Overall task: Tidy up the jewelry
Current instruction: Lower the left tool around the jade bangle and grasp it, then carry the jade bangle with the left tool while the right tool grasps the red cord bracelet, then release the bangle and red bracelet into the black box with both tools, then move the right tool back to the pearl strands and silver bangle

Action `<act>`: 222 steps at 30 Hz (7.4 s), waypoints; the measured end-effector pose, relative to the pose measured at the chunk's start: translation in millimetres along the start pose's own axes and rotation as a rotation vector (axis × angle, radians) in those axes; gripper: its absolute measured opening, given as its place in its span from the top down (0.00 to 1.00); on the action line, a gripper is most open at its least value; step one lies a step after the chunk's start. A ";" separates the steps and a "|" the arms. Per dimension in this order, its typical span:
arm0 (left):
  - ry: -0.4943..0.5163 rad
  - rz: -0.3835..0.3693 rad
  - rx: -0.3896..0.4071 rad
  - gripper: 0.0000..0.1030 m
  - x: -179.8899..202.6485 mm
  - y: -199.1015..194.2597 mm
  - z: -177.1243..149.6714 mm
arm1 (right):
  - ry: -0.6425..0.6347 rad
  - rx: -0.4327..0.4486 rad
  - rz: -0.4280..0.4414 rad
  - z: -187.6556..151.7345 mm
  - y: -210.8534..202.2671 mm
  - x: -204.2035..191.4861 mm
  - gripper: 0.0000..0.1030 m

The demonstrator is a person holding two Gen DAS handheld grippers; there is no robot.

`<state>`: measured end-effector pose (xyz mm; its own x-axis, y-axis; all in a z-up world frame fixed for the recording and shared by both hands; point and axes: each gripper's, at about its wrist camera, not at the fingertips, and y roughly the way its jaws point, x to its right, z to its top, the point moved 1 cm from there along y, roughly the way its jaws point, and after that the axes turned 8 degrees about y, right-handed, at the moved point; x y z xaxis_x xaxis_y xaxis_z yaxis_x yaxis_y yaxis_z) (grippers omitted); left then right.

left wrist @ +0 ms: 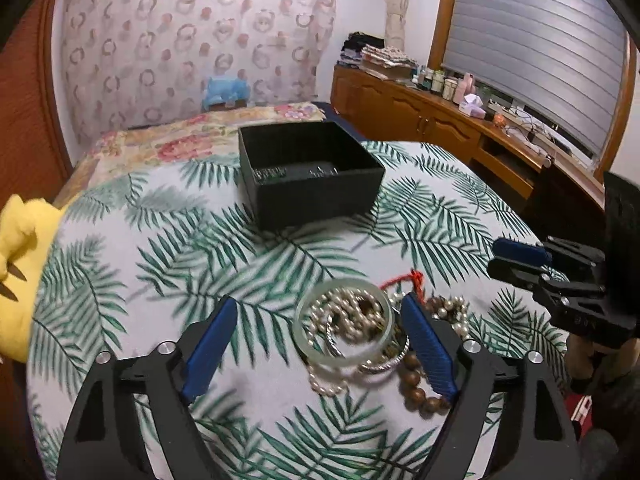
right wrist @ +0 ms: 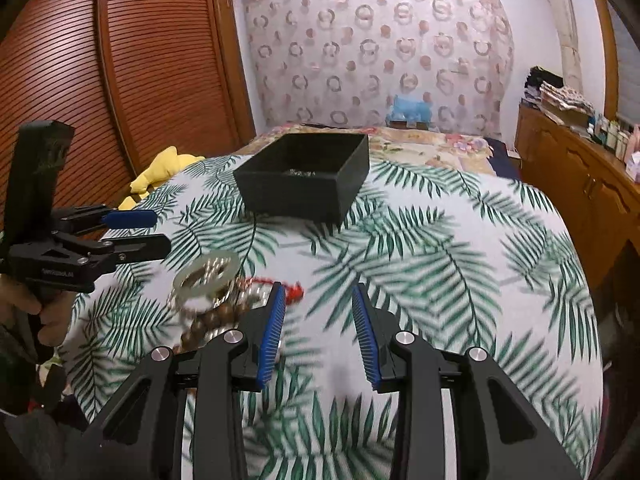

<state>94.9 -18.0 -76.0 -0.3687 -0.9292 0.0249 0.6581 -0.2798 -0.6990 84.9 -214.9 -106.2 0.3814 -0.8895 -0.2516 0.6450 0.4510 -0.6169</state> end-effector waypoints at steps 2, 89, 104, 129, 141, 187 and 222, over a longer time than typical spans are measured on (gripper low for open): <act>-0.006 -0.014 -0.016 0.21 3.1 5.9 -3.0 | 0.008 0.000 -0.003 -8.3 -2.6 -0.5 0.64; -0.046 0.059 0.051 0.33 -5.3 -17.2 -22.8 | -0.259 -0.020 -0.079 81.1 35.4 -24.0 0.94; -0.020 0.079 0.072 0.33 -13.6 -13.1 2.8 | -0.263 0.015 -0.062 105.9 29.5 -28.0 0.94; 0.032 0.114 0.053 0.33 -48.8 45.3 91.9 | -0.146 -0.014 0.104 165.9 124.4 -6.0 0.85; 0.105 0.126 0.011 0.33 -42.4 87.6 126.4 | -0.109 0.047 0.033 162.3 116.9 25.3 0.85; 0.042 0.085 -0.007 0.27 -31.6 38.2 46.7 | -0.177 0.033 0.012 125.0 63.6 4.4 0.85; 0.000 0.044 -0.034 0.27 0.6 3.5 -29.2 | -0.230 -0.281 0.091 41.8 109.7 -29.9 0.86</act>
<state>77.8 -12.5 -99.3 -0.3395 -0.9406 -0.0065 0.6509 -0.2300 -0.7235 171.9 -135.8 -135.2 0.5882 -0.7926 -0.1609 0.4065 0.4617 -0.7884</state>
